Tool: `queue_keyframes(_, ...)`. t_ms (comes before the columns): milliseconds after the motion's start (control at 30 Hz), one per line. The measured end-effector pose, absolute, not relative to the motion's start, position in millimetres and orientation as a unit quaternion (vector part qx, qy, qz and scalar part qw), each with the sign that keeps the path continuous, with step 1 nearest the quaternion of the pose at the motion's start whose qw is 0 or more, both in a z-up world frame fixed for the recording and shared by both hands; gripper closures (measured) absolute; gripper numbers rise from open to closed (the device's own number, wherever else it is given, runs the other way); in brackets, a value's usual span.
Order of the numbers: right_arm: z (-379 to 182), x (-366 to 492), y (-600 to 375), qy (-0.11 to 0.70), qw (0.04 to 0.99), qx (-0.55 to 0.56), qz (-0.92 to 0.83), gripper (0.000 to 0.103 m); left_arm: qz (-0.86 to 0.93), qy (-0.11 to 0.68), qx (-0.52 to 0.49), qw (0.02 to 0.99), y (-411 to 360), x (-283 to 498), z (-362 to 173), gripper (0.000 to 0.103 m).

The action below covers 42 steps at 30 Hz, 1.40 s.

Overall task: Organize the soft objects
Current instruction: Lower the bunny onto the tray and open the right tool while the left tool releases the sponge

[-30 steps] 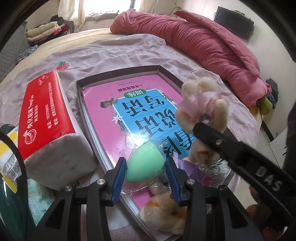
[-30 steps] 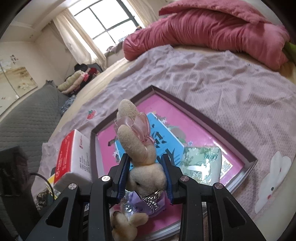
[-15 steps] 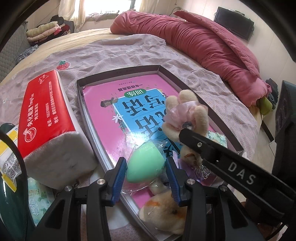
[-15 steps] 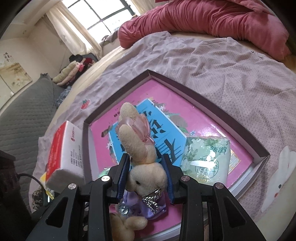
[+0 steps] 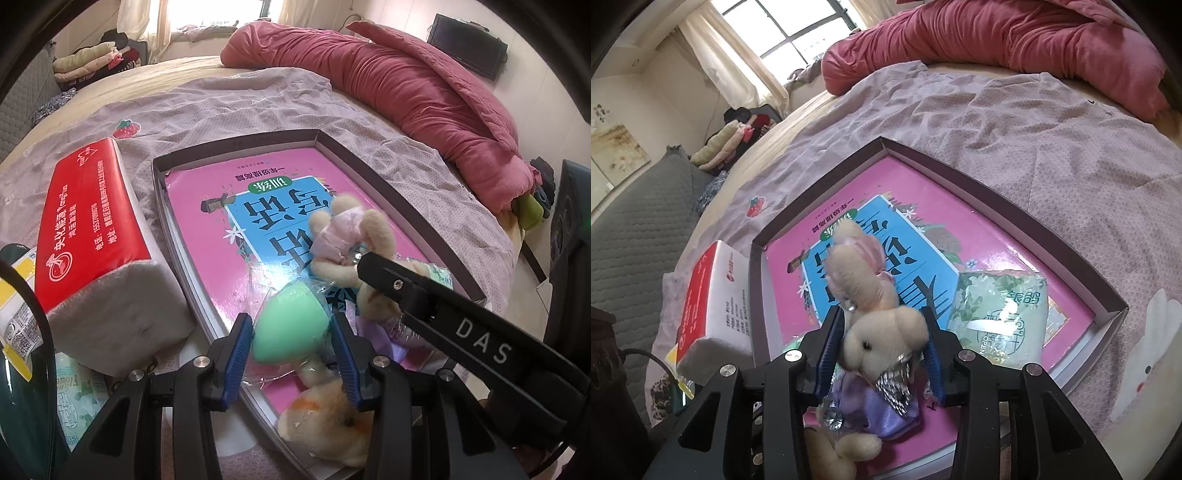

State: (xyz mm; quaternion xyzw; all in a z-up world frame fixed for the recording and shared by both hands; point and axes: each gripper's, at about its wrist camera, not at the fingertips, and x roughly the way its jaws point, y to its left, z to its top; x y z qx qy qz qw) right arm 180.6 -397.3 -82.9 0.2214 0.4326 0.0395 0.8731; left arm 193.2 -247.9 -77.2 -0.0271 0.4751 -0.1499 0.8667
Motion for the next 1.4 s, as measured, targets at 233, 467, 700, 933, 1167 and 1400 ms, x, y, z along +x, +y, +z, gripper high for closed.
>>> queue_keyframes(233,-69,171,-402,0.390,0.892,0.228,0.036,0.048,-0.150,0.476,-0.029,0.866,-248,193,-77,0.059)
queue_keyframes(467,-59,163,-412,0.351,0.906,0.235,0.010,0.043,-0.156,0.480,-0.039,0.862,-246,194,-77,0.059)
queue_keyframes(700,-64,164,-418,0.360,0.900,0.247,0.004,0.043,-0.160,0.482,-0.044,0.860,-244,196,-78,0.058)
queue_keyframes(933,-65,166,-417,0.364,0.899,0.243,0.003,0.042,-0.160,0.488,-0.045,0.857,-244,197,-75,0.057)
queue_keyframes(1167,-69,166,-420,0.367,0.895,0.252,-0.001,0.036,-0.155,0.484,-0.032,0.861,-246,193,-70,0.056)
queue_keyframes(1400,-72,167,-422,0.371,0.892,0.257,-0.005,0.034,-0.153,0.484,-0.035,0.861,-243,192,-66,0.049)
